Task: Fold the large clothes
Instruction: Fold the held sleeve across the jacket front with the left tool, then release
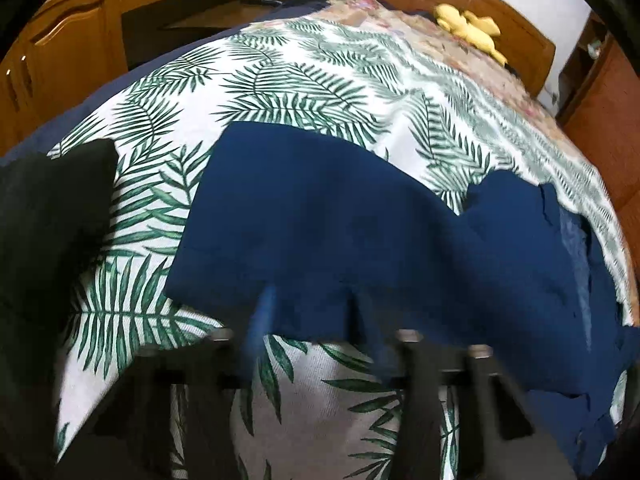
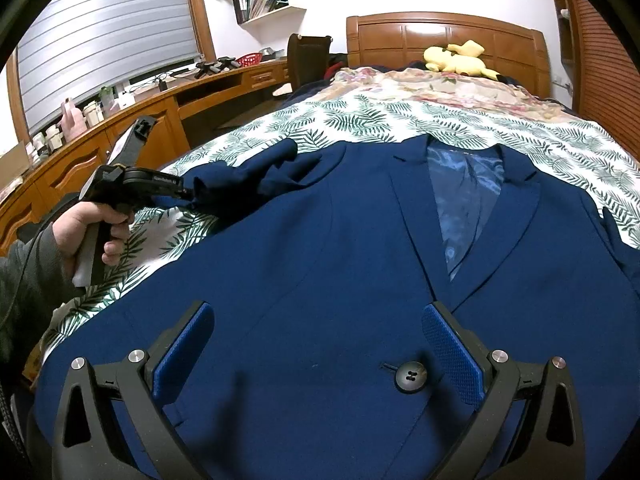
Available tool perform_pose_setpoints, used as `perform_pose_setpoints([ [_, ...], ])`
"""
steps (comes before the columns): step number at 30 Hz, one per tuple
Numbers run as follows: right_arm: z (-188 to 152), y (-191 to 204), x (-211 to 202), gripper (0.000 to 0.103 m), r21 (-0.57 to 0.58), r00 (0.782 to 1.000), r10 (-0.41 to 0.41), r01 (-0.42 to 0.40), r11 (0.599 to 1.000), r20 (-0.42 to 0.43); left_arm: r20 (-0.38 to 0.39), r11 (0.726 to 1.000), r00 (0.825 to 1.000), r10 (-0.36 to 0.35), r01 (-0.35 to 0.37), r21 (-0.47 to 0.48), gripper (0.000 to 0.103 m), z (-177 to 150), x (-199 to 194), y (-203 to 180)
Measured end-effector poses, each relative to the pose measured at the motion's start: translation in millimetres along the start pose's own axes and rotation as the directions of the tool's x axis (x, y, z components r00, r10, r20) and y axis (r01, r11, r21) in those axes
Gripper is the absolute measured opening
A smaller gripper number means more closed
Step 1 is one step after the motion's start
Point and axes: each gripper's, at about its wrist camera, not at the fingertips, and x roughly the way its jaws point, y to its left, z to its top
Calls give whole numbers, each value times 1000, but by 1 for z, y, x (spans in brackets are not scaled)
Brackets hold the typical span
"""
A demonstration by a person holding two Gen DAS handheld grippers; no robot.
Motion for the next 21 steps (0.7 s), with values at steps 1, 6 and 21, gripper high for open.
perform_pose_setpoints([
  [1,0,0,-1,103,-1,1000,-1,1,1000,3,-6,1000,1000,1,-1,6,16,1,2,-1],
  [6,-2,1,-3,103,-6,1000,-3,3,1000,14,27,997,997,68,-69,28,5,4,-17,-14],
  [21,-8,-21,-56,103,-7,992,-80,81,997,93,246,956,958,-147,74,283,3,-26,-151,-150],
])
